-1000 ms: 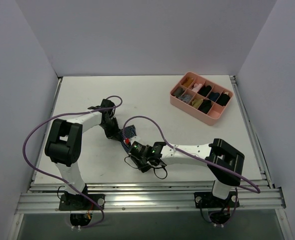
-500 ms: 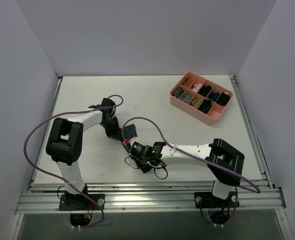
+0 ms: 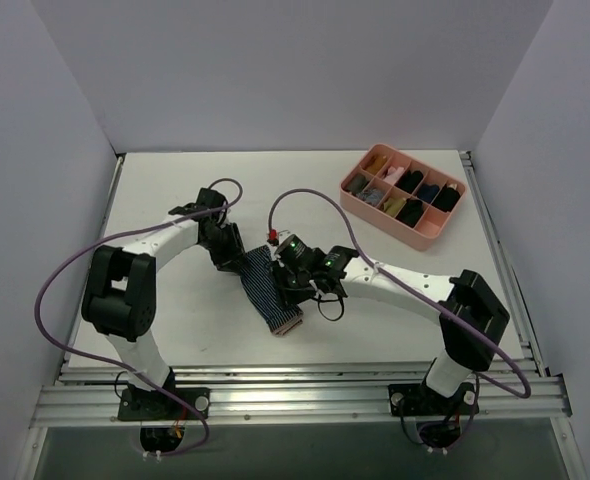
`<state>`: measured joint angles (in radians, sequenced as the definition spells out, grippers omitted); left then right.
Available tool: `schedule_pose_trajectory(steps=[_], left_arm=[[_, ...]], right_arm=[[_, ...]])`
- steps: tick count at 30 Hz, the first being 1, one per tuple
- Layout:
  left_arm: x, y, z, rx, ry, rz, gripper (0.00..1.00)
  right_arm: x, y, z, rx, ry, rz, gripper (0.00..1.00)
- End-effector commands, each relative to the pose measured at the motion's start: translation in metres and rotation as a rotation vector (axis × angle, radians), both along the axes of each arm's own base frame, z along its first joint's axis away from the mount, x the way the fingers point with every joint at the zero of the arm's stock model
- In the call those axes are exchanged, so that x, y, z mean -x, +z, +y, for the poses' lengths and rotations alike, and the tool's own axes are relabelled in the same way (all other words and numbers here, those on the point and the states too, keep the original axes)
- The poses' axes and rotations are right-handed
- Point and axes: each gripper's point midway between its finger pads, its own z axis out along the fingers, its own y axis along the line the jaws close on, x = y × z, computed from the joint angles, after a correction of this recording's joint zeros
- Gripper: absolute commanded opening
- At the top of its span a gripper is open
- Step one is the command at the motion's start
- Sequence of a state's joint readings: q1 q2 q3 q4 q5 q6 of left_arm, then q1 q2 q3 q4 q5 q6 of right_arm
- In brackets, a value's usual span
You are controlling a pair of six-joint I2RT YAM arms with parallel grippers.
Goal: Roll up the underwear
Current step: Fold the underwear
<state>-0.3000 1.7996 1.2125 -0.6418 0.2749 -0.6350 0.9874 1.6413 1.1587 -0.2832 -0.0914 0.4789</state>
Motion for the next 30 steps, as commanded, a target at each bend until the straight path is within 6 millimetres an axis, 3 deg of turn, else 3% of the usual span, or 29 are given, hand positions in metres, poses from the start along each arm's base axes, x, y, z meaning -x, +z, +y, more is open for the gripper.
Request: schedule_pose_trajectory(steps=[1,6,11,16,19,24,30], left_arm=[[-0.013,0.041,-0.008,0.067,0.011,-0.095,0.45],[-0.003,0.053,-0.007,0.093,0.049,-0.117,0.48],[0.016,0.04,-0.005,0.102,0.069,-0.071,0.48],[0.036,0.028,-0.001,0.104,0.079,-0.038,0.48],[0.04,0.031,0.0,0.112,0.087,-0.045,0.49],[0.053,0.027,0.003,0.119,0.103,-0.026,0.49],[0.051,0.017,0.007,0.096,0.103,-0.024,0.5]], right_arm=[[-0.02,0.007,-0.01,-0.016,-0.047,0.018,0.33],[-0.024,-0.015,-0.009,0.005,-0.003,0.068,0.36],[-0.014,-0.031,-0.011,-0.012,0.001,0.117,0.39],[0.003,-0.053,-0.027,0.004,-0.005,0.156,0.39],[0.01,-0.063,-0.033,0.018,-0.002,0.174,0.36],[0.013,-0.068,-0.032,-0.006,-0.012,0.185,0.17],[0.025,-0.079,-0.035,-0.036,-0.018,0.227,0.13]])
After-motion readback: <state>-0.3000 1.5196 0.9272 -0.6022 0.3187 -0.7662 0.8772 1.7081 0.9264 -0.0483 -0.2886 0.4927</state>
